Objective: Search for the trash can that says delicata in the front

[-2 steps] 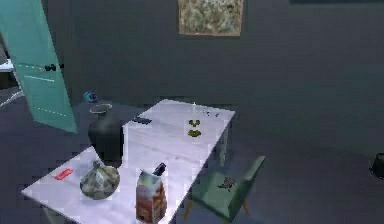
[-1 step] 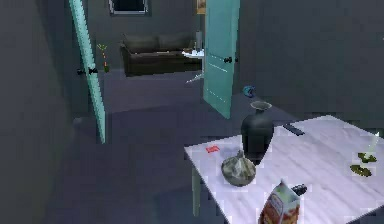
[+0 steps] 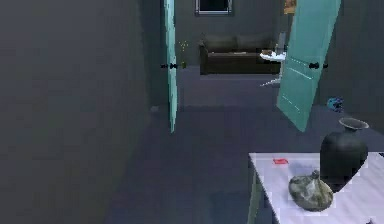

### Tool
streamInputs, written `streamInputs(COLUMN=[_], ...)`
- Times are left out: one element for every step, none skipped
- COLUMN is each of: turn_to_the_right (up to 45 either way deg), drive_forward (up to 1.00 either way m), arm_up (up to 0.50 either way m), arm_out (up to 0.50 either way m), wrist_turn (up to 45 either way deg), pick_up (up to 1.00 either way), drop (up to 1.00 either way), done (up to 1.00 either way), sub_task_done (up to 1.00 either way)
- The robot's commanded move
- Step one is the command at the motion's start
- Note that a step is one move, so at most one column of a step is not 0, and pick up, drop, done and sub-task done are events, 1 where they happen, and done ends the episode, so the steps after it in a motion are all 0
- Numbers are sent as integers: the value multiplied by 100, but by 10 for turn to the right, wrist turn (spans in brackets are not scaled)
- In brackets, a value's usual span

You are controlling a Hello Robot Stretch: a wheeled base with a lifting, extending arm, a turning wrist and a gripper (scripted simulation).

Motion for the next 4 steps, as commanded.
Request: streamInputs(turn_to_the_right=[0, 0, 210, 0], drive_forward=[100, 50, 0, 85], arm_up=[0, 0, 0, 0], arm_out=[0, 0, 0, 0], wrist_turn=[0, 0, 0, 0], pick_up=[0, 0, 0, 0], drop=[0, 0, 0, 0], done=[0, 0, 0, 0], sub_task_done=[0, 0, 0, 0])
